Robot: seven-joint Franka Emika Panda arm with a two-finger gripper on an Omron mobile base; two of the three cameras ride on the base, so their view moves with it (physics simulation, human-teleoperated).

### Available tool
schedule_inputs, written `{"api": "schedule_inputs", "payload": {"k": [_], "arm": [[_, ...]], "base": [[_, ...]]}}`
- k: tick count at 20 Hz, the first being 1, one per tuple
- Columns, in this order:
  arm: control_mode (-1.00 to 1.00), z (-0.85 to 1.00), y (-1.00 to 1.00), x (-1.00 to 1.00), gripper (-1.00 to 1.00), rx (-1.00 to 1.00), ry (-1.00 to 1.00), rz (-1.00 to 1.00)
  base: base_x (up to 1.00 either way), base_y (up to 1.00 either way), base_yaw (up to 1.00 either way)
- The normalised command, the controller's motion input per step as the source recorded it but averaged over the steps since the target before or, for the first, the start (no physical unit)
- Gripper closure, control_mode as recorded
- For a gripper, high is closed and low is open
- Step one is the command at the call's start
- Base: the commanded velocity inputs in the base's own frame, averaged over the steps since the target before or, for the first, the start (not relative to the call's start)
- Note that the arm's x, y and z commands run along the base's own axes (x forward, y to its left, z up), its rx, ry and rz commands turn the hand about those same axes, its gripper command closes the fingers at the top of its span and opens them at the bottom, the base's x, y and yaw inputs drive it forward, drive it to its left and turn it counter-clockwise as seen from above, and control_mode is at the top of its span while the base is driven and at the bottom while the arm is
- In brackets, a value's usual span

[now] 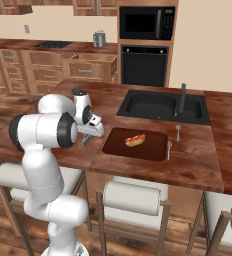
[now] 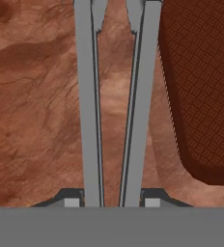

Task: Take the tongs from the drawer on the right and place them on the dining counter next to the tray containing the hot dog.

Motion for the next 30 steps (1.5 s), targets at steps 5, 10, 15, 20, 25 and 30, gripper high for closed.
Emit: {"api": "schedule_inputs", "payload": {"k": [5, 10, 15, 20, 25, 30], "arm": [[-1.0, -0.11, 0.0, 0.35, 1.0, 0.0, 0.02, 0.0], [-1.0, -0.2, -0.08, 0.31, 1.0, 0.0, 0.03, 0.01], [-1.0, -0.27, -0.17, 0.21, 1.0, 0.0, 0.04, 0.02], [-1.0, -0.19, -0.09, 0.25, 1.0, 0.0, 0.05, 0.02], [-1.0, -0.14, 0.0, 0.16, -1.0, -0.01, 0.04, 0.0], [-1.0, 0.0, 0.0, 0.03, -1.0, 0.0, 0.0, 0.0]], "base": [[0.0, 0.0, 0.0], [0.0, 0.0, 0.0], [0.0, 0.0, 0.0], [0.0, 0.0, 0.0], [0.0, 0.0, 0.0], [0.0, 0.0, 0.0]]}}
